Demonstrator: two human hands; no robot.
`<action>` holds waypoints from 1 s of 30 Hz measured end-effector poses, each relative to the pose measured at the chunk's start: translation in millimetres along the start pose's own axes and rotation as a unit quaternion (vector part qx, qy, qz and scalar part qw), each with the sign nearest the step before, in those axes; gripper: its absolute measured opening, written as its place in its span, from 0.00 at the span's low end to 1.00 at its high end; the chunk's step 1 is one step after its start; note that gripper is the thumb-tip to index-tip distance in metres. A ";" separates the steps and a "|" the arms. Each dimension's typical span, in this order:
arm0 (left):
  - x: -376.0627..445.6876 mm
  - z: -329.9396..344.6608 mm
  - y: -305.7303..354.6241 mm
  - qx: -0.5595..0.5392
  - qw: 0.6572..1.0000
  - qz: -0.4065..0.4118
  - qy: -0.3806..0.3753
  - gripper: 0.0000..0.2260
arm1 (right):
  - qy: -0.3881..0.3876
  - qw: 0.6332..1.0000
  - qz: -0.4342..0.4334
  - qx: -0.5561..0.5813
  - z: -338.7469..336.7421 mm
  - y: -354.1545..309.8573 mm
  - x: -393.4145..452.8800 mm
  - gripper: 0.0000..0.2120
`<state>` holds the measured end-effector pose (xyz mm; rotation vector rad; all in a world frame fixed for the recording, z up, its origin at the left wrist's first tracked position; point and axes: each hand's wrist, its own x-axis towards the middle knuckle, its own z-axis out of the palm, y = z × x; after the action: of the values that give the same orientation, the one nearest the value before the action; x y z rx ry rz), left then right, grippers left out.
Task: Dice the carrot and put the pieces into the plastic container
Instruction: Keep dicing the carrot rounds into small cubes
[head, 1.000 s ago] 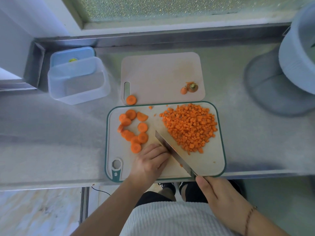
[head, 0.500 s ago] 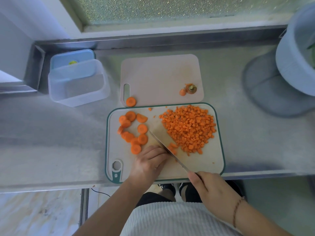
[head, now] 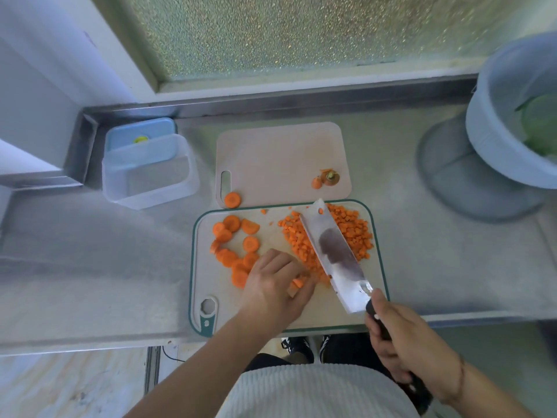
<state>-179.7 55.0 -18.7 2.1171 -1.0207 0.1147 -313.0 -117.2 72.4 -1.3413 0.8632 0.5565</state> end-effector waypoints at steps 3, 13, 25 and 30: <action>14.2 13.0 7.0 0.028 0.998 -0.040 -0.034 0.10 | 0.018 0.999 -0.017 0.046 1.3 -5.8 0.0 0.26; 37.3 19.8 -0.4 -0.015 0.997 -0.053 -0.044 0.08 | 0.054 0.992 -0.035 0.106 -10.6 -1.3 -1.1 0.26; 11.1 -14.5 -58.9 0.026 0.945 0.198 -0.259 0.16 | 0.055 0.995 -0.030 0.079 -15.1 4.0 1.4 0.28; 11.9 -5.7 -61.0 0.020 0.945 0.224 -0.239 0.11 | 0.059 0.995 -0.026 0.070 -13.2 1.6 3.5 0.27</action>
<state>-127.7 74.8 -46.8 1.9517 -1.7938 -0.1680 -315.1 -130.3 68.7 -1.2742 0.9427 0.3724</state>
